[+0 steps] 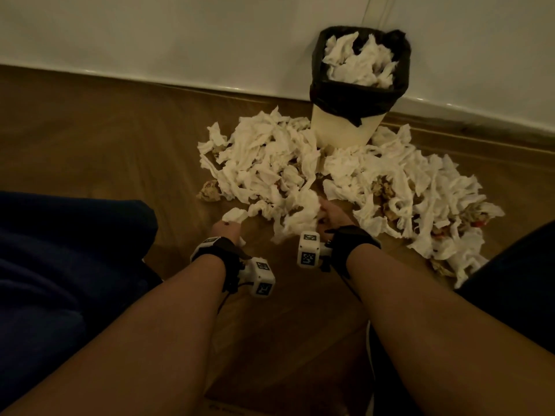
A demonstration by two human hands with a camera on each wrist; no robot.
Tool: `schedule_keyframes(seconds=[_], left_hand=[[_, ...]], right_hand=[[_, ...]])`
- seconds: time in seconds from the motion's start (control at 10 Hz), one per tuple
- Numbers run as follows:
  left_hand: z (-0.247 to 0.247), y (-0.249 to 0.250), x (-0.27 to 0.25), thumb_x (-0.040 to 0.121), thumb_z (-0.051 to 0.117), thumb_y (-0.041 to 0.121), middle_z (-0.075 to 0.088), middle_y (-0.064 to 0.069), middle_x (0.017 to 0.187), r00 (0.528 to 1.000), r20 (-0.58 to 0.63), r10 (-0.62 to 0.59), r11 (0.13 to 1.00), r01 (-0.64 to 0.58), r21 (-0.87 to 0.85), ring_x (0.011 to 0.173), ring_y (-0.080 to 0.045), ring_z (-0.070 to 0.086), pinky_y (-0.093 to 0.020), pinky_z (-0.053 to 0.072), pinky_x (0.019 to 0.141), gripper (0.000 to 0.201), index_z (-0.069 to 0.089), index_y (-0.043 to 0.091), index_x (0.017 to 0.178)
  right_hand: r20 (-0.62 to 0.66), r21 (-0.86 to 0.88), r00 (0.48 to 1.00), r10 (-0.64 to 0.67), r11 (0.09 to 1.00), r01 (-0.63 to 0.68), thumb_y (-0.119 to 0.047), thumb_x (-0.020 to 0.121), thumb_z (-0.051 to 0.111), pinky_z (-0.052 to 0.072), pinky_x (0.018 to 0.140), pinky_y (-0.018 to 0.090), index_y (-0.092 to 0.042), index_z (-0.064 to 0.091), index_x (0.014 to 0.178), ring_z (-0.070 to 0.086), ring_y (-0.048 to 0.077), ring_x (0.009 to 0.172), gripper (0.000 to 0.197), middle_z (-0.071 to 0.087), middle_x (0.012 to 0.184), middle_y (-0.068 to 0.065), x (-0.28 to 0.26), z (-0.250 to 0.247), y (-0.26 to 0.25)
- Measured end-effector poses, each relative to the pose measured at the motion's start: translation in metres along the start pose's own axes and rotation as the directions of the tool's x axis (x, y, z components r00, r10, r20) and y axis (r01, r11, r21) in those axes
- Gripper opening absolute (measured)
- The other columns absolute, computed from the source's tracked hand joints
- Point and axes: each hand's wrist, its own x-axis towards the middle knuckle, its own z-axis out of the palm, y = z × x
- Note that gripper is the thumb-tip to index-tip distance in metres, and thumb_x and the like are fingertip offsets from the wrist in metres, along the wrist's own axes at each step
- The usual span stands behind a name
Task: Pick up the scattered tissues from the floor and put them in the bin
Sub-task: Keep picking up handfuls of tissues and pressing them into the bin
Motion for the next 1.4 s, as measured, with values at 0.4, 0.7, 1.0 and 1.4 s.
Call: schedule_keyframes(seconds=[0.4, 0.7, 1.0, 1.4], left_hand=[[-0.006, 0.022, -0.006, 0.094, 0.05, 0.012, 0.05, -0.017, 0.134, 0.993, 0.015, 0.116, 0.993, -0.116, 0.002, 0.119, -0.034, 0.05, -0.034, 0.043, 0.09, 0.036, 0.052, 0.004, 0.129], [0.004, 0.067, -0.038, 0.096, 0.04, -0.001, 0.056, -0.017, 0.117, 0.954, 0.233, 0.189, 0.933, -0.1, -0.345, 0.076, -0.03, 0.053, -0.028, 0.048, 0.064, 0.03, 0.06, 0.003, 0.119], [0.029, 0.123, -0.09, 0.097, 0.042, 0.009, 0.057, -0.018, 0.086, 0.917, 0.273, 0.292, 0.847, -0.115, -0.519, 0.071, -0.026, 0.056, -0.032, 0.047, 0.067, 0.02, 0.061, 0.006, 0.102], [0.053, 0.218, -0.13, 0.096, 0.04, -0.004, 0.052, -0.018, 0.105, 0.796, 0.409, 0.446, 0.838, -0.211, -0.503, 0.076, -0.02, 0.046, -0.032, 0.042, 0.07, 0.035, 0.044, 0.006, 0.129]], right_hand=[[0.017, 0.188, 0.992, -0.122, 0.975, 0.117, -0.009, 0.101, 0.035, 0.035, 0.036, 0.015, -0.015, 0.043, 0.14, 0.046, 0.008, 0.04, 0.04, 0.044, 0.07, 0.006, -0.005, -0.022, -0.024], [0.06, 0.517, 0.992, -0.113, 0.853, 0.066, -0.008, 0.099, 0.026, 0.031, 0.041, 0.016, -0.019, 0.037, 0.066, 0.03, 0.014, 0.047, 0.036, 0.041, 0.065, 0.005, -0.033, -0.024, -0.052], [0.035, 0.403, 0.964, -0.262, 0.887, 0.227, -0.016, 0.098, 0.03, 0.03, 0.038, 0.015, -0.023, 0.038, 0.066, 0.023, 0.016, 0.056, 0.034, 0.037, 0.074, -0.003, -0.057, -0.018, -0.081], [-0.006, 0.341, 0.891, -0.453, 0.837, 0.428, -0.009, 0.098, 0.029, 0.031, 0.04, 0.014, -0.021, 0.042, 0.065, 0.031, 0.014, 0.05, 0.037, 0.04, 0.066, -0.004, -0.088, -0.02, -0.193]])
